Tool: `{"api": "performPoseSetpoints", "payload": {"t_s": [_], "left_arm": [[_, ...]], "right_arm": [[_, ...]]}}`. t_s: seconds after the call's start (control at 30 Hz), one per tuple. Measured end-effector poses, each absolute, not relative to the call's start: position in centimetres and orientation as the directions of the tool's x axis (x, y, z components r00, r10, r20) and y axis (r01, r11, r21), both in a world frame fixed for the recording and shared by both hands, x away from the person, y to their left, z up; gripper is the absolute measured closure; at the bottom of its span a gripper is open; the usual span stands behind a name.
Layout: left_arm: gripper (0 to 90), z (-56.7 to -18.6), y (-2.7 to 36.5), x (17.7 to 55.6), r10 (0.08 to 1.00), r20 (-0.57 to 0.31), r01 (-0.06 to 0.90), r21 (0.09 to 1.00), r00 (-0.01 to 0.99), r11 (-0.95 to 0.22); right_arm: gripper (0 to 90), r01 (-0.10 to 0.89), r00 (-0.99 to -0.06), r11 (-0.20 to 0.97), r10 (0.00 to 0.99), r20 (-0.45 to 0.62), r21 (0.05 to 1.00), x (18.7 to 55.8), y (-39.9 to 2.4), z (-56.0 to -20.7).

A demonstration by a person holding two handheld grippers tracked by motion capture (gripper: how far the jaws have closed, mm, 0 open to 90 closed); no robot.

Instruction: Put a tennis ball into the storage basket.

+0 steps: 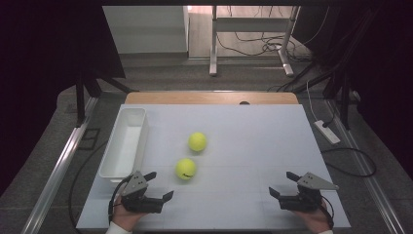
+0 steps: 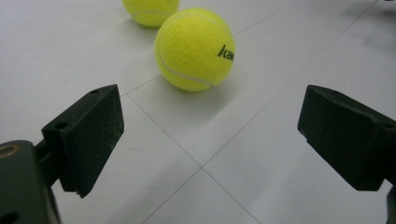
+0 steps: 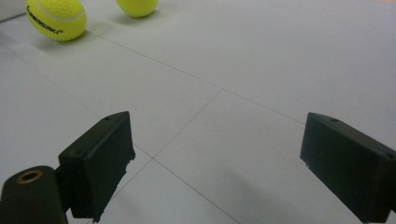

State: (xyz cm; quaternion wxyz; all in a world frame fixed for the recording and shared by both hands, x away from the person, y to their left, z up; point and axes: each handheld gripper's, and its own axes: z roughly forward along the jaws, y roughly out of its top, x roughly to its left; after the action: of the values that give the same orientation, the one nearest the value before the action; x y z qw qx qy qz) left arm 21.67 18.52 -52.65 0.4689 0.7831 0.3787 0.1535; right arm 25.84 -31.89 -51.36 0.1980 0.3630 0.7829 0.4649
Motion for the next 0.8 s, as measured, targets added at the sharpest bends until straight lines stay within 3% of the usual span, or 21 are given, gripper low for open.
{"api": "performPoseSetpoints", "payload": {"t_s": [0.8], "left_arm": [[7.9,-52.38,18.11,21.50,0.730,-0.121,0.450,0.850,0.672,-0.273]], "right_arm": [[10.3,0.376,-0.656,0.300,0.755,0.023,0.877,25.95,-31.69,-51.37]]}}
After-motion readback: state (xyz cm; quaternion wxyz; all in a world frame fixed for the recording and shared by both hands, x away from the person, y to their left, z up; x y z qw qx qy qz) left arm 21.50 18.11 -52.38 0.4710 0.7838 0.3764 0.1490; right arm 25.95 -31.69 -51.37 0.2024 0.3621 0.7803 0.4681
